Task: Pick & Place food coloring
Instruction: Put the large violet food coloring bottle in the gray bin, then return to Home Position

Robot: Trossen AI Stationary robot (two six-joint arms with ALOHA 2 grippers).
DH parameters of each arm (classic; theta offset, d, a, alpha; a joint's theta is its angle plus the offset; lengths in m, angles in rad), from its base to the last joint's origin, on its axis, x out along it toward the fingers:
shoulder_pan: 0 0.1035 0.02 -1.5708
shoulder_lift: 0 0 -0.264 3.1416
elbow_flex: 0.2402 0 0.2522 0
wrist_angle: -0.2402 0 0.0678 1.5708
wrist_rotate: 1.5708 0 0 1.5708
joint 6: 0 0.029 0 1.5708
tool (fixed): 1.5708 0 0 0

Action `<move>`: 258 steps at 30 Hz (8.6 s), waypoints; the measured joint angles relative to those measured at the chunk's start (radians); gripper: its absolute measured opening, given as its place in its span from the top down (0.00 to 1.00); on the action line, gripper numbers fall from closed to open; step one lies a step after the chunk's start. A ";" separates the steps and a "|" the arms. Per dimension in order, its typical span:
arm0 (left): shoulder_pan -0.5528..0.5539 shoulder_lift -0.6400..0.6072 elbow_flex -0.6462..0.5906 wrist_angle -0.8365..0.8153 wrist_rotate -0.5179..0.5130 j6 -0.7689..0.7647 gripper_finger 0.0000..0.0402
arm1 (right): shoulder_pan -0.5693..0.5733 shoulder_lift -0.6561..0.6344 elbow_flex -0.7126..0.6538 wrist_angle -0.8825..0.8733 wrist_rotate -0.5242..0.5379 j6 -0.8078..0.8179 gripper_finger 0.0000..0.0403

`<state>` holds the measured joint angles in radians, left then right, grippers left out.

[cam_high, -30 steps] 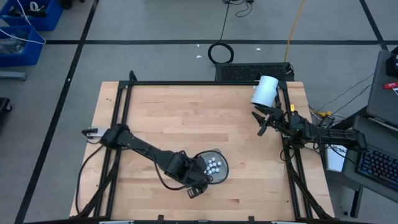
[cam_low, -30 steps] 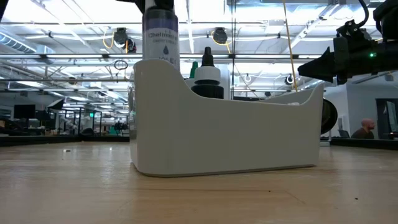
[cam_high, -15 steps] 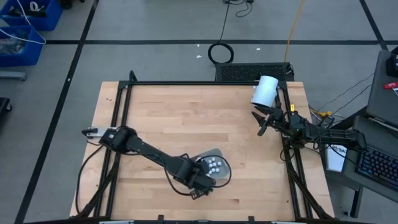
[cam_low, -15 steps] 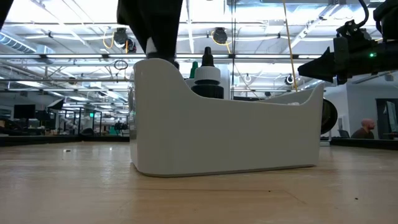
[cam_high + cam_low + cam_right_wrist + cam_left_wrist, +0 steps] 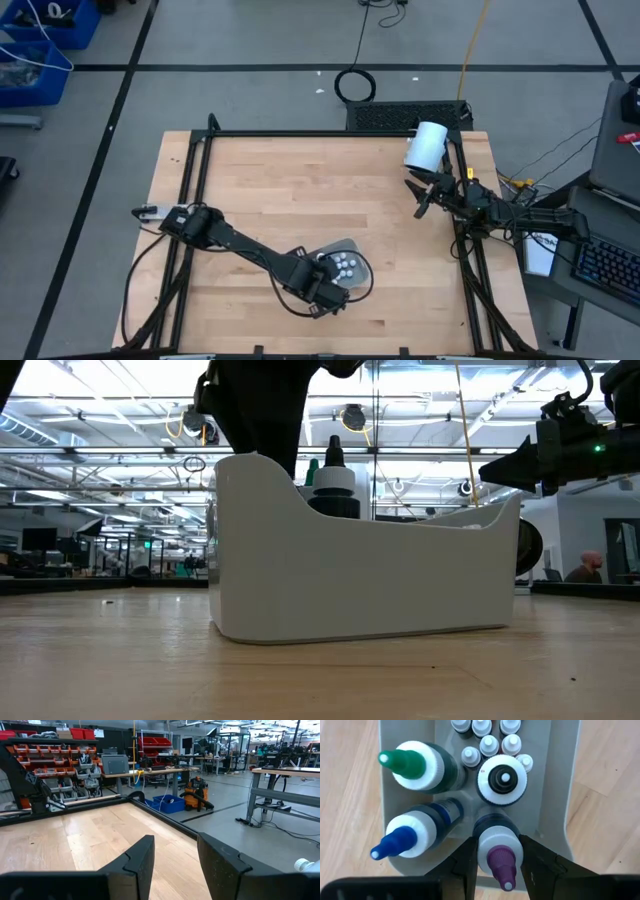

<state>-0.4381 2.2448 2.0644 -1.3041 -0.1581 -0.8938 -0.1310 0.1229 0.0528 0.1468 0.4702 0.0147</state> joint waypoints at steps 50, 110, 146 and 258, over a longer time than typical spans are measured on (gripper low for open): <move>-0.005 -0.008 -0.002 0.085 0.029 -0.027 0.30 | 0.000 0.000 0.000 0.000 0.000 0.000 0.65; 0.090 -2.140 -1.997 1.244 -0.360 0.763 0.32 | 0.000 0.000 0.000 0.000 0.000 0.000 0.65; 0.088 -2.167 -1.995 1.191 -0.313 0.707 0.32 | 0.000 0.000 0.000 0.000 0.000 0.000 0.65; 0.088 -2.167 -1.996 1.192 -0.313 0.707 0.32 | 0.000 0.000 0.000 0.000 0.000 0.000 0.65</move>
<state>-0.3504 0.0780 0.0685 -0.1120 -0.4709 -0.1871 -0.1310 0.1230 0.0528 0.1467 0.4702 0.0147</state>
